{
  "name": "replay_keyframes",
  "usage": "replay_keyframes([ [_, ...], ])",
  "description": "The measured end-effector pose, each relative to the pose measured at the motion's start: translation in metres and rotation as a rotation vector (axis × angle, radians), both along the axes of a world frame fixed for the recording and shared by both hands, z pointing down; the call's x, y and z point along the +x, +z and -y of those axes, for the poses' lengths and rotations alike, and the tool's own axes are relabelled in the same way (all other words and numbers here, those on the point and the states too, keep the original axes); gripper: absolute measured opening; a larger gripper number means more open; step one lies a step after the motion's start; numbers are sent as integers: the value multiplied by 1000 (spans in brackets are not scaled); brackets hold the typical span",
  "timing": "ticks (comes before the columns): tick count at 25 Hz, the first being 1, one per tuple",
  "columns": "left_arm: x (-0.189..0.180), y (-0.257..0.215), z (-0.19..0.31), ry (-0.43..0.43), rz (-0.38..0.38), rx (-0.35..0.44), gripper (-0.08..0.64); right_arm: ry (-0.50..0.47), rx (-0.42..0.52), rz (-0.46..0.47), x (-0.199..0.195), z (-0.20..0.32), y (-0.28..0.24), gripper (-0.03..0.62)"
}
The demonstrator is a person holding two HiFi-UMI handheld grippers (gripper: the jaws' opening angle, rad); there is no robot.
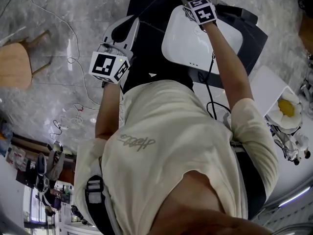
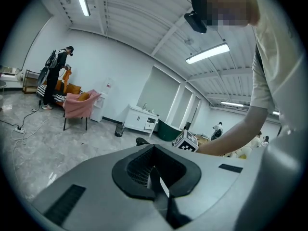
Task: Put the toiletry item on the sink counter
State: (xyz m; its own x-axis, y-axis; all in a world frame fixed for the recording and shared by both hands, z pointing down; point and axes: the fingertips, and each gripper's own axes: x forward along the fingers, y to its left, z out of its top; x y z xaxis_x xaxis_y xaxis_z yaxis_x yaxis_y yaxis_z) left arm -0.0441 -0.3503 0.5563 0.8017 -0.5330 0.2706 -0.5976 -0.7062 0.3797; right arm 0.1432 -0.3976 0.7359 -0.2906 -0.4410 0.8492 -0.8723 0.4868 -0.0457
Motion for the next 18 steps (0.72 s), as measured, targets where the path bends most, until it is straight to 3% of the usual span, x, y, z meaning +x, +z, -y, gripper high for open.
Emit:
replay_keyframes([
  [7, -9, -2, -2, -13, -5, 5, 2, -8, 0, -45, -8, 3, 1, 29],
  [11, -12, -10, -6, -12, -9, 14, 2, -9, 27, -60, -9, 2, -10, 94],
  [18, -13, -26, -11, -1, -24, 45, 2, 2, 88, -80, -4, -2, -41, 94],
])
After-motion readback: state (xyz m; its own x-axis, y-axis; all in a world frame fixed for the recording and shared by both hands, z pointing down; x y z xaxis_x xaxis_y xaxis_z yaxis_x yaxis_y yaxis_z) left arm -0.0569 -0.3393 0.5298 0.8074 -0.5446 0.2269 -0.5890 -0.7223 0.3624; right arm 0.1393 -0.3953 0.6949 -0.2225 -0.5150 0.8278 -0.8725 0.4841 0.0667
